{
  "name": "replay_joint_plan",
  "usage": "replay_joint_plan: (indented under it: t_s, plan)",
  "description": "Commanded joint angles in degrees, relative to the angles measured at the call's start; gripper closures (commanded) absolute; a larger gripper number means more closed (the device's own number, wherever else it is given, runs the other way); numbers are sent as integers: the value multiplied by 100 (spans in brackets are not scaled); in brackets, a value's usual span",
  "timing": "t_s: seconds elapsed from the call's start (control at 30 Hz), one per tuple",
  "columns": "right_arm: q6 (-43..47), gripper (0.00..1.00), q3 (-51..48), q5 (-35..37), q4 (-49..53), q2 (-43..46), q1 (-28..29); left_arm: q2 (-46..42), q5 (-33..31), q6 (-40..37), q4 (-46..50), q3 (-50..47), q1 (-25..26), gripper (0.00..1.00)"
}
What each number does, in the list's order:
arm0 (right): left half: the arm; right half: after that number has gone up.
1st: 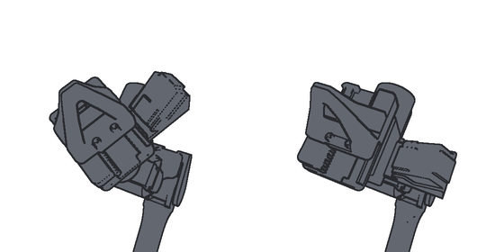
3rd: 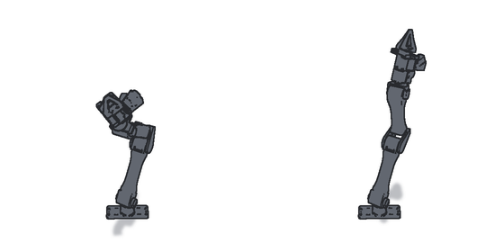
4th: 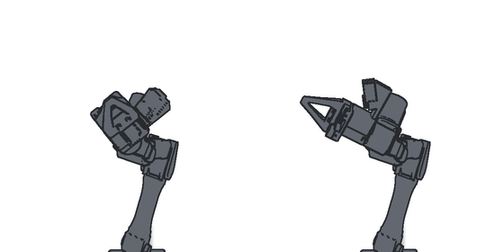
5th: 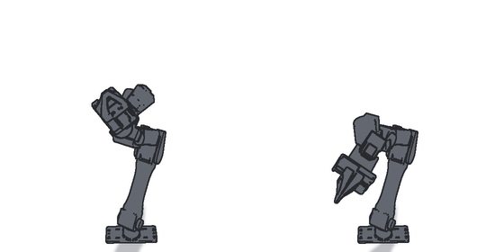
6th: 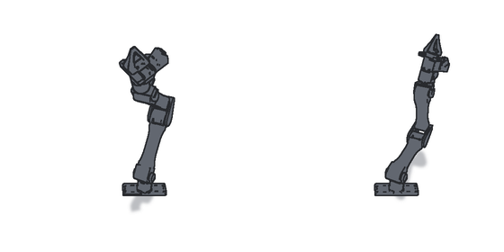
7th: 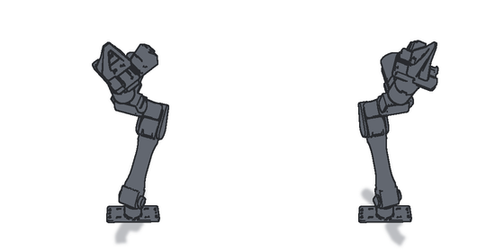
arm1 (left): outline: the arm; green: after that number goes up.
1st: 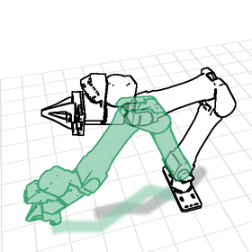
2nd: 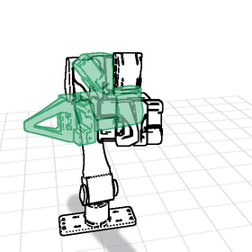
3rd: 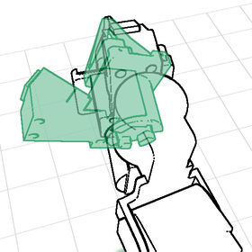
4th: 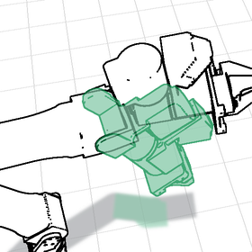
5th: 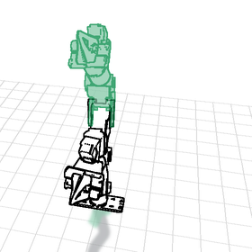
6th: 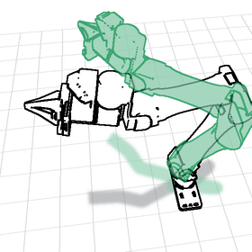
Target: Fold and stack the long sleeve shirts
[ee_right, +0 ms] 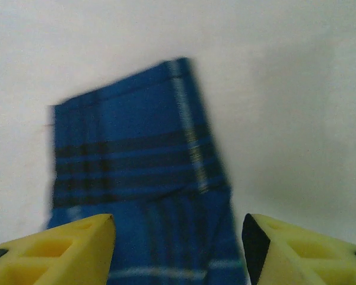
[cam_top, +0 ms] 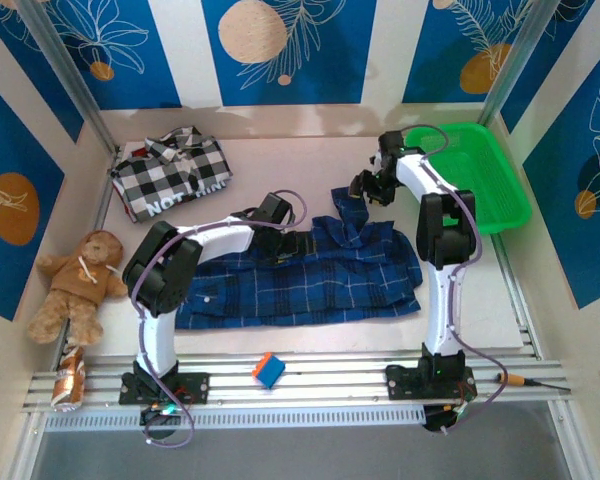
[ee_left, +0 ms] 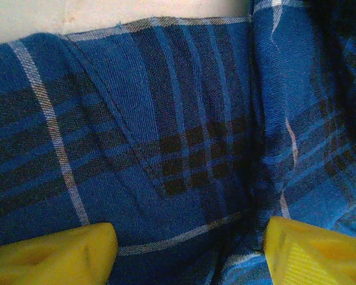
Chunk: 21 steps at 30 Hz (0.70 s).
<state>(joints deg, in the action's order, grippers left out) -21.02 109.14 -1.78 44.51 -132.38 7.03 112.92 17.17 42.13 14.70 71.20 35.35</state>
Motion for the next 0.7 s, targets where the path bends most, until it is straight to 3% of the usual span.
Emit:
replay_joint_plan:
  t_s: [0.0, 0.17, 0.3, 0.43, 0.57, 0.67]
  plan:
    - [270, 40, 479, 638, 314, -207, 237, 557, -422, -12, 665, -252, -64, 29]
    - [182, 44, 821, 1247, 539, -608, 411, 685, -477, -81, 838, -30, -98, 28]
    - [-23, 51, 1117, 1286, 680, -959, 452, 795, -468, -52, 846, 114, -214, 28]
    - [-168, 65, 1643, 1425, 911, -1321, 509, 935, -417, -90, 875, 294, -325, 29]
    - [-584, 86, 2218, 1505, 1112, -1603, 430, 1071, -407, -169, 913, 506, -419, 28]
    - [-1012, 96, 2508, 983, 927, -1576, 241, 1165, -391, -170, 899, 676, -552, 29]
